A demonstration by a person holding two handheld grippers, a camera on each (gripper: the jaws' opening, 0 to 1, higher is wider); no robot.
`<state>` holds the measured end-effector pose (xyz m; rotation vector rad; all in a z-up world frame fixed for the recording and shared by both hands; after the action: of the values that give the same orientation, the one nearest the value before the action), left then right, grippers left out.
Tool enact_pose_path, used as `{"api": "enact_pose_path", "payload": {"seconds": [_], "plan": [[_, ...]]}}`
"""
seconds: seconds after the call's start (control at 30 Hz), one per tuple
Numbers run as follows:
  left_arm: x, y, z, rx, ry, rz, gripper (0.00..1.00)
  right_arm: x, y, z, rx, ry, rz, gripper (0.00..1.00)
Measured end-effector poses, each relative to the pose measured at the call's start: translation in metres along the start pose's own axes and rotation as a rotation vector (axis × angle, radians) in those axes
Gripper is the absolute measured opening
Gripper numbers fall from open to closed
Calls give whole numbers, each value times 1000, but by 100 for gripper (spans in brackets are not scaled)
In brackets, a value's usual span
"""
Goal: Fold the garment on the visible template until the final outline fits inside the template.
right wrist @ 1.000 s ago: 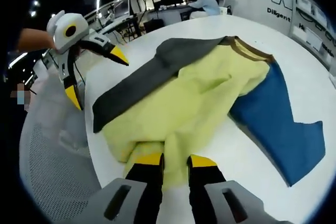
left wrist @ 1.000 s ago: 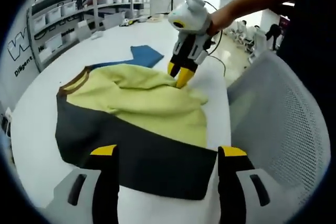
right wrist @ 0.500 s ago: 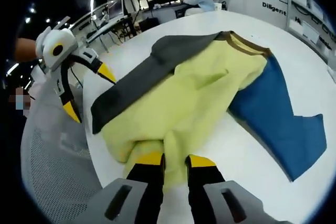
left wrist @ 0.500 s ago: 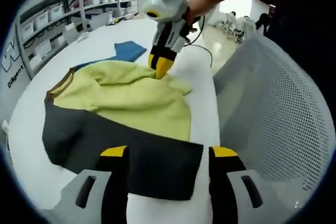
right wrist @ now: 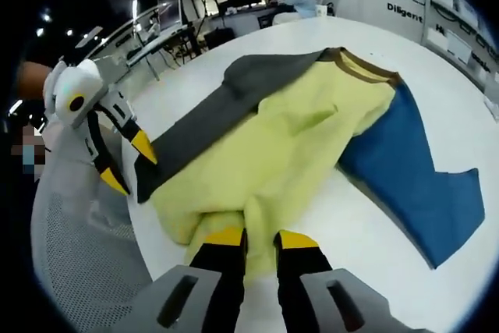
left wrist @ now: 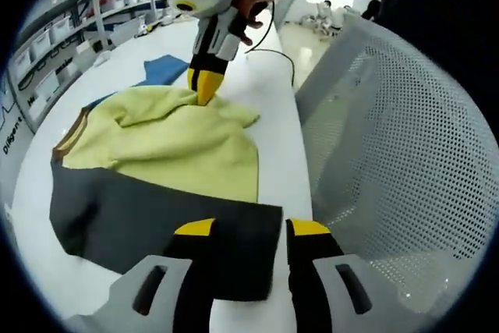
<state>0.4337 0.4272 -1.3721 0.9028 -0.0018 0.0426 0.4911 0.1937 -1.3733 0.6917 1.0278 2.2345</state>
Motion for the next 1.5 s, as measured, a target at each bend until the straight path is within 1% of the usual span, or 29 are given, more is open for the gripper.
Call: {"api": "enact_pose_path", "payload": {"seconds": [0.07,0.1,0.2,0.23,0.37,0.47,0.5,0.57,0.6,0.63,0.67,0.73,0.8,0.87,0.97,1.23,1.33,1.4,1.5], "plan": [[-2,-2,-1,17,-7,-11,31,0,0,0,-2,5,-3,8],[-4,-3,-2,37,-25,-21,30,-1,0,-1,-1,4,-5,9],[-7,-4,-4,50,-57,-41,26,-1,0,-2,1,3,-10,10],[-7,-4,-3,47,-88,-35,26,-1,0,-2,5,3,-14,11],[-3,-5,-3,55,-69,-16,20,0,-2,-2,5,-6,-15,11],[-3,-5,-2,63,-102,-14,19,2,-3,-2,12,-6,-11,9],[-3,-5,-2,63,-99,-11,18,2,-3,-2,12,-9,-10,9],[-1,-5,-1,67,-61,1,11,2,-3,-1,12,-24,-11,8],[-1,-5,-1,65,-10,-6,6,1,-3,-1,13,-29,-13,7],[1,-5,-2,69,16,2,4,1,-3,-2,14,-30,-13,6],[1,-5,-1,64,49,-5,4,2,-3,-2,17,-32,-12,4],[2,-4,-1,64,62,-7,3,2,-4,-2,25,-29,-11,0],[3,-3,-2,62,80,-8,2,3,-4,-3,35,-20,-12,0],[5,1,-1,54,126,-5,1,3,-5,-4,49,-8,-17,0],[9,9,4,18,182,-1,1,2,-4,-3,60,6,-24,0],[34,29,5,-28,240,82,1,0,-3,-3,80,35,-50,0],[46,39,2,-43,280,124,1,-2,-1,-3,86,33,-57,0],[51,45,0,-65,317,144,1,-4,1,-5,88,37,-65,0],[57,55,-7,-73,342,173,1,-8,4,-9,89,30,-78,0]]}}
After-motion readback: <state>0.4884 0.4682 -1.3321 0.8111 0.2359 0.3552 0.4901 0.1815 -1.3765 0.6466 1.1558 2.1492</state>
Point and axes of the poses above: the point that each gripper's makers call its tool centre point, and the gripper's own axes: y roughly backward along the fingers, x roughly to its left, z roughly out of its top, the point moved 8 cm from there along y, roughly backward along the fingers, and after that the axes turned 1 degree about z, right-handed, at the moved point
